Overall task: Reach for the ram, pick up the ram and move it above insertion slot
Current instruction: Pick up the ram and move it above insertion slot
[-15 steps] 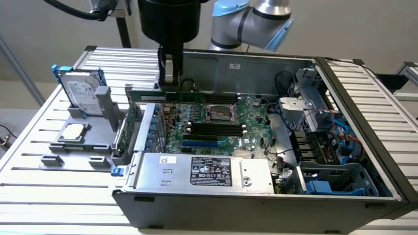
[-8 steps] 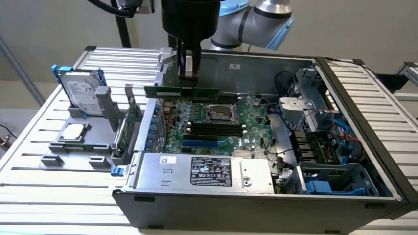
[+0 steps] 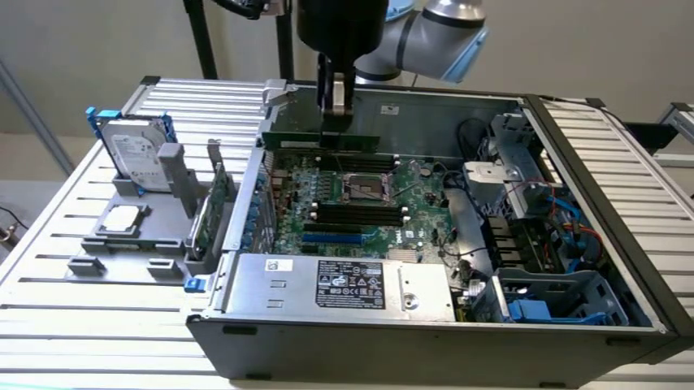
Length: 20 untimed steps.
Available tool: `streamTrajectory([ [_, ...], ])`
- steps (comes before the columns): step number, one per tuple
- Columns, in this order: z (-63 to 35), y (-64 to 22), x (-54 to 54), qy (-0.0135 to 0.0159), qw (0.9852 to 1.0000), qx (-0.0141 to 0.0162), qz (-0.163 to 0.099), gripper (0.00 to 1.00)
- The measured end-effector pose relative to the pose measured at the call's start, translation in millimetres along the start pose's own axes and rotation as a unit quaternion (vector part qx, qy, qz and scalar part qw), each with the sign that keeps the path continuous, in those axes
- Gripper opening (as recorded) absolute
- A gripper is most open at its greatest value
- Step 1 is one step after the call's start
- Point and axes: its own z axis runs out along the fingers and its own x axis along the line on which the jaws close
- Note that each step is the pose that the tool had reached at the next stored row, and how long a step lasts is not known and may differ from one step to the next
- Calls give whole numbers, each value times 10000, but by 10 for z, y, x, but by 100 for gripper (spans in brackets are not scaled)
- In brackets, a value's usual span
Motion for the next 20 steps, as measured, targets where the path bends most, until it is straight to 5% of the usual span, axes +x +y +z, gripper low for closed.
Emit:
streamTrajectory([
  [20,55,-502,-387,5,10000,1,24,14],
])
